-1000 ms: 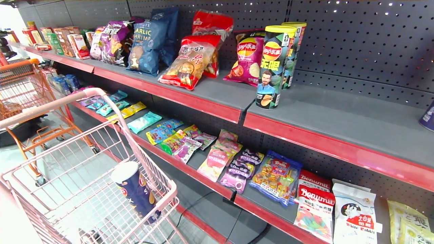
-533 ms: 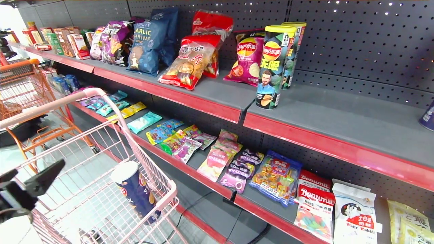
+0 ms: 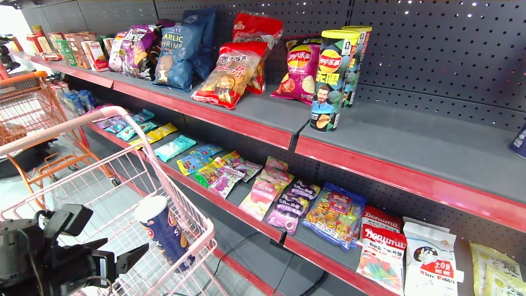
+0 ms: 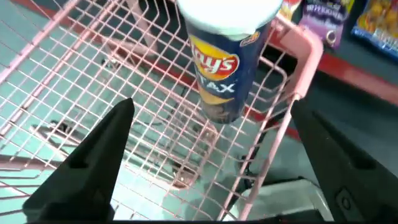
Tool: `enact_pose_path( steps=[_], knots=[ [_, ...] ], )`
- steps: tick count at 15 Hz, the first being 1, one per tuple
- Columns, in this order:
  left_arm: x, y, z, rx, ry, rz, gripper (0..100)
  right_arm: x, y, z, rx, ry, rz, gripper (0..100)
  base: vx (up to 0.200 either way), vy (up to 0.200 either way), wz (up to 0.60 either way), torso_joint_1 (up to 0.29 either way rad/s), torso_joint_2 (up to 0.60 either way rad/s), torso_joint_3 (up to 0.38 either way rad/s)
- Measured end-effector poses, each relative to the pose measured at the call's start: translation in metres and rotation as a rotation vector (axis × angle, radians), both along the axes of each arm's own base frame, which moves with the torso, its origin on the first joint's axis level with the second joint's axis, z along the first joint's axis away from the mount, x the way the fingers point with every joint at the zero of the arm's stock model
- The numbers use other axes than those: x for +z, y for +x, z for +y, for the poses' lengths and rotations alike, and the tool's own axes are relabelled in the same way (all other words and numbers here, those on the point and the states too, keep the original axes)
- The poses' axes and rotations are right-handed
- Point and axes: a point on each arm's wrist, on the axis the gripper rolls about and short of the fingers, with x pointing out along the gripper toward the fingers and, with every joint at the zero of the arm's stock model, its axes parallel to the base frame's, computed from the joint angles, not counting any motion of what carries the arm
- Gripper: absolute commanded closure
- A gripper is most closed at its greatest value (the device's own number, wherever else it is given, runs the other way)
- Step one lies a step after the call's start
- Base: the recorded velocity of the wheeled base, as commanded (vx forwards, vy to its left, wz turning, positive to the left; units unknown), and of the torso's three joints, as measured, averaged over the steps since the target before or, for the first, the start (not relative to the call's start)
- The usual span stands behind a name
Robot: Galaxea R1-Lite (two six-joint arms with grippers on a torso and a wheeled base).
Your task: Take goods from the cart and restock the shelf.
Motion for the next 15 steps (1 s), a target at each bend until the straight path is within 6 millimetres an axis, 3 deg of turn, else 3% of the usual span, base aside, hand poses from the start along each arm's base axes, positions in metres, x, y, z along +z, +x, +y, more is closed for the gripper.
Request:
enact_pose_path(
  steps=[10, 15],
  knots=[
    [-0.037, 0.056, -0.004, -0.105, -0.019, -0.016, 0, 0.0, 0.0, 0.0, 0.0, -0.001, 0.0, 0, 0.0, 0.0, 0.0, 0.0, 0.0, 0.0],
    [-0.048, 0.096, -0.005, -0.162, 0.008, -0.145, 0, 0.0, 0.0, 0.0, 0.0, -0.002, 0.0, 0, 0.0, 0.0, 0.0, 0.0, 0.0, 0.0]
  ],
)
